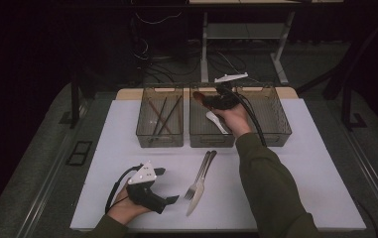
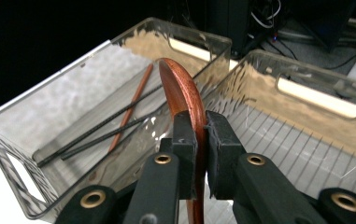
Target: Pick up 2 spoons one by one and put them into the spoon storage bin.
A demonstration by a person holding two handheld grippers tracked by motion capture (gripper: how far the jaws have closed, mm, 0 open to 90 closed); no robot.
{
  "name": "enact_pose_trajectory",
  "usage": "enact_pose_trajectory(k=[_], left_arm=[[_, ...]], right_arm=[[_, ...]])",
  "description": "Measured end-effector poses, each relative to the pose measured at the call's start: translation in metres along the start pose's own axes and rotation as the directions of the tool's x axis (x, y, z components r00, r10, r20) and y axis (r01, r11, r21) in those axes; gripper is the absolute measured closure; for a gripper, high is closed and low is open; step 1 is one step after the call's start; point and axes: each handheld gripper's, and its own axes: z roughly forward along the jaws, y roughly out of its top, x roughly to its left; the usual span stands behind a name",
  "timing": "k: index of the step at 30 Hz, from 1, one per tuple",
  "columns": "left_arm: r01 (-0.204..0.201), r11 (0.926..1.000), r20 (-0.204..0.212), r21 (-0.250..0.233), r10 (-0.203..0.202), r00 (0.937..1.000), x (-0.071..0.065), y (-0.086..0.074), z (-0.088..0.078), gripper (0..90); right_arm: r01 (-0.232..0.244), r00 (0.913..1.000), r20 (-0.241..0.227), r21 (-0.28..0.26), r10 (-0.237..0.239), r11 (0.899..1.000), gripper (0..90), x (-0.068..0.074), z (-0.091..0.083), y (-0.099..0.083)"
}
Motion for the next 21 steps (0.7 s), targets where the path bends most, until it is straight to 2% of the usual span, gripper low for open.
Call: enact_pose_trajectory(k=[7,9,12,17,21], left_arm=[[-0.003,1.0,0.002,0.004,0.003,1.0,0.0,0.0,0.0,0.0],[-0.001,1.0,0.002,0.001,0.001,1.0,0.0,0.0,0.0,0.0],[-0.001,1.0,0.004,0.002,0.001,1.0,0.0,0.0,0.0,0.0],[-0.001,1.0,0.002,-0.001,0.001,1.0,-0.001,0.0,0.0,0.0],[0.002,1.0,0.002,-0.005,-0.002,1.0,-0.001,0.0,0.0,0.0]], right_arm=[[0.017,0.9993,0.033,0.082,-0.02,0.996,80.8,0.001,0.007,-0.005],[0.017,0.9995,0.025,0.112,-0.02,0.994,74.6,-0.001,0.008,-0.006],[0.029,0.9986,0.04,0.153,-0.036,0.988,68.6,0.0,0.008,-0.008],[0.039,0.9978,0.047,0.149,-0.046,0.988,60.8,0.0,0.003,-0.01],[0.042,0.9986,0.028,0.124,-0.046,0.991,54.9,0.0,-0.007,-0.009]])
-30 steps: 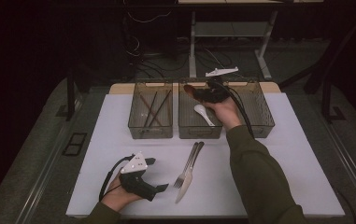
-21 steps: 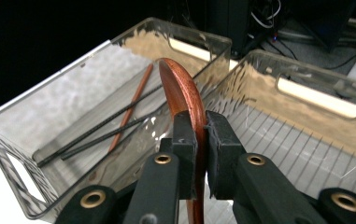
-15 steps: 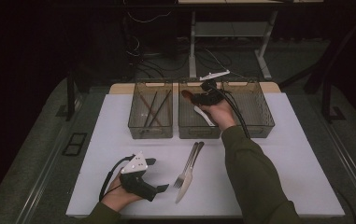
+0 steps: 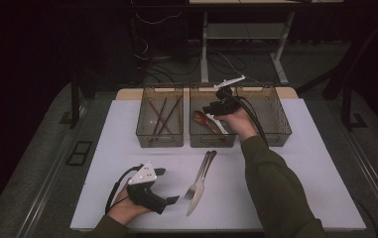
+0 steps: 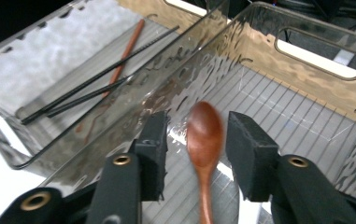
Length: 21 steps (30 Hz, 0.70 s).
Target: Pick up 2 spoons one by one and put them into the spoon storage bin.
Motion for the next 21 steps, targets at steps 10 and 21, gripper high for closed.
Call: enact_pose_trajectory(k=[10,21], left_arm=[[-0.002,1.0,-0.006,0.004,0.002,1.0,0.0,0.0,-0.002,0.0],[0.005,0.9999,-0.01,0.009,-0.005,0.9999,0.0,-0.001,-0.002,0.0]], right_arm=[[-0.056,0.9941,-0.099,-0.104,0.046,0.993,36.5,-0.001,-0.038,-0.011],[-0.039,0.9935,-0.112,-0.139,0.024,0.989,20.4,0.007,-0.061,-0.034]])
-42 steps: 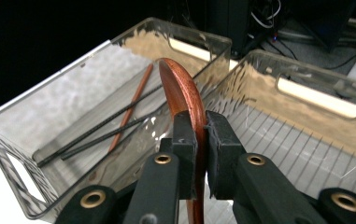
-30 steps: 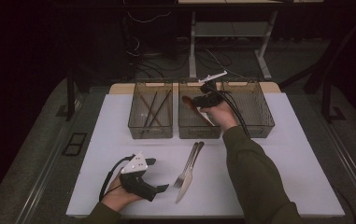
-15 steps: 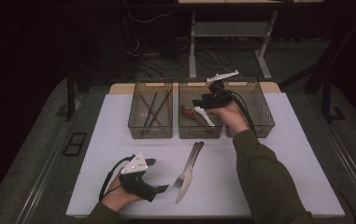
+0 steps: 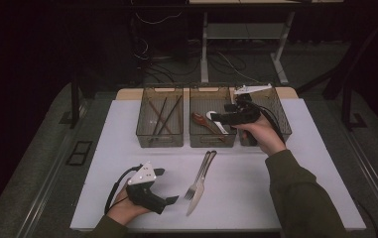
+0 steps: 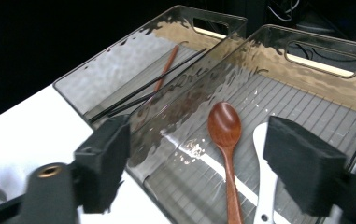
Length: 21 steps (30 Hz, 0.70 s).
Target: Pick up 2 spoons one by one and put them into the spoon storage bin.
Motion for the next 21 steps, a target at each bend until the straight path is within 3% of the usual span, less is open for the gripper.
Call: enact_pose_trajectory(k=[15,21], left_arm=[[0.005,1.0,0.0,0.003,-0.005,1.0,0.0,-0.001,0.0,0.0],[0.002,1.0,-0.001,0.004,-0.002,1.0,0.0,-0.001,0.0,0.0]], right_arm=[[0.043,0.9991,0.001,-0.054,-0.043,0.998,18.1,0.01,-0.031,-0.031],[0.058,0.9979,0.032,-0.049,-0.056,0.997,18.1,0.014,-0.041,-0.051]])
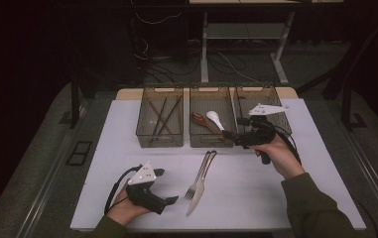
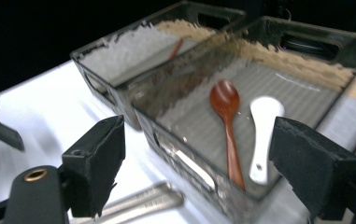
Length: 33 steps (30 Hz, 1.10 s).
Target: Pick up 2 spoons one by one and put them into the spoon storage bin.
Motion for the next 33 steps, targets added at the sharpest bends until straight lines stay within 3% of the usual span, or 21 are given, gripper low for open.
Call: enact_pose_trajectory(k=[12,25,33], left_arm=[[0.0,1.0,-0.01,0.0,0.0,0.9999,-0.001,0.0,-0.002,0.0],[-0.008,0.9999,-0.022,0.011,0.009,0.9997,-0.002,0.001,-0.003,0.0],[-0.003,0.9997,-0.031,0.022,0.004,0.9995,-0.002,0.001,-0.002,0.0]], right_arm=[[0.021,0.9998,0.005,0.0,-0.021,1.0,18.1,0.009,-0.027,-0.042],[-0.025,0.9996,0.015,-0.022,0.026,0.999,18.1,0.006,-0.06,-0.084],[-0.006,1.0,-0.001,0.017,0.006,1.0,18.1,0.014,-0.067,-0.109]])
